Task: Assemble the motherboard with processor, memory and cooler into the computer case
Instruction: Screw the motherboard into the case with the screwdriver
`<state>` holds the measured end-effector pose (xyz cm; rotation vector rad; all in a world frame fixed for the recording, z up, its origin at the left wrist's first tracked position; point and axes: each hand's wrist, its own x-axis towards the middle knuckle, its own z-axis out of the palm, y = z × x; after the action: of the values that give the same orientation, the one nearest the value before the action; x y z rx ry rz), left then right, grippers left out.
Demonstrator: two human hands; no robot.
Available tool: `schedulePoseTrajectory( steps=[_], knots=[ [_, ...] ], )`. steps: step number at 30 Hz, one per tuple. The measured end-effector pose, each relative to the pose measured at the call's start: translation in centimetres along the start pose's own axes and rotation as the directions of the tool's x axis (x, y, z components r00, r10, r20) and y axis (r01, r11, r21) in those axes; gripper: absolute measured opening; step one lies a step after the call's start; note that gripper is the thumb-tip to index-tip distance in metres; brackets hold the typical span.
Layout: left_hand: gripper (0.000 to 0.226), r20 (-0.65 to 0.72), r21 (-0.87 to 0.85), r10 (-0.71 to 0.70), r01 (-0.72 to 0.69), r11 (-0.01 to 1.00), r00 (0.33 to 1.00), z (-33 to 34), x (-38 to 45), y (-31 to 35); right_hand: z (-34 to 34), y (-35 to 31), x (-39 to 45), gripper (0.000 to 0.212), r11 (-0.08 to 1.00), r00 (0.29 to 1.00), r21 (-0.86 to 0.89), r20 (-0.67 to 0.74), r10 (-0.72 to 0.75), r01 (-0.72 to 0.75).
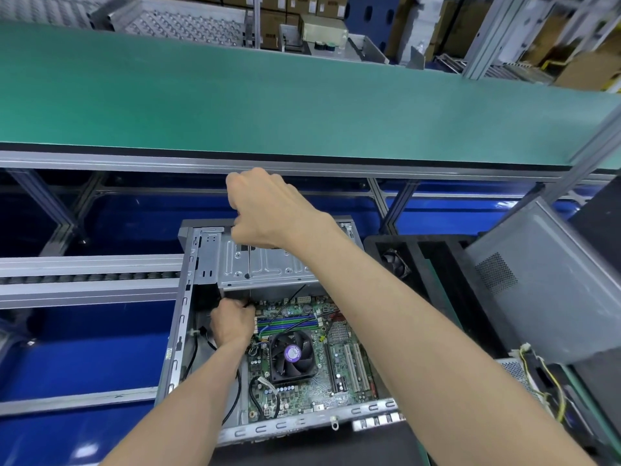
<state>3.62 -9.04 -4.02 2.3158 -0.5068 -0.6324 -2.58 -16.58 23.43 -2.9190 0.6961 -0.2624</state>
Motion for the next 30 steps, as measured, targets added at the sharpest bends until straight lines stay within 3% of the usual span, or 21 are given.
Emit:
schedulePoseTrajectory(
  steps=[4,9,14,19,24,30],
  knots=[
    [0.033,0.002,-0.008,-0.027,0.027,1.0,1.0,0.1,0.1,0.0,0.5,-0.2,0.0,0.022,0.989,0.994,-0.133,-0.089,0.06,-0.072],
    [0.028,-0.012,-0.063,-0.053,0.052,0.997,0.999,0.2,0.1,-0.3,0.1,-0.2,-0.3,0.018,1.0,1.0,0.015,-0.004,0.019,-0.019],
    [0.027,-0.015,-0.072,-0.058,0.057,0.996,0.998,0.3,0.2,-0.4,0.6,-0.5,-0.2,0.017,0.99,0.994,-0.12,-0.094,0.062,-0.073],
    [0.011,-0.033,-0.093,-0.061,0.058,0.994,0.998,0.3,0.2,-0.4,-0.2,0.1,-0.3,0.021,0.997,0.999,0.067,0.04,0.022,-0.025],
    [0.009,-0.042,-0.139,-0.073,0.067,0.988,0.996,0.0,-0.1,-0.6,0.9,-1.1,0.4,0.019,0.99,0.991,-0.13,-0.126,0.036,-0.052],
    [0.026,-0.011,-0.239,-0.134,0.127,0.963,0.991,-0.2,-0.4,-0.8,-0.1,-0.1,0.3,0.022,0.997,0.999,0.075,0.032,0.006,-0.008]
  ],
)
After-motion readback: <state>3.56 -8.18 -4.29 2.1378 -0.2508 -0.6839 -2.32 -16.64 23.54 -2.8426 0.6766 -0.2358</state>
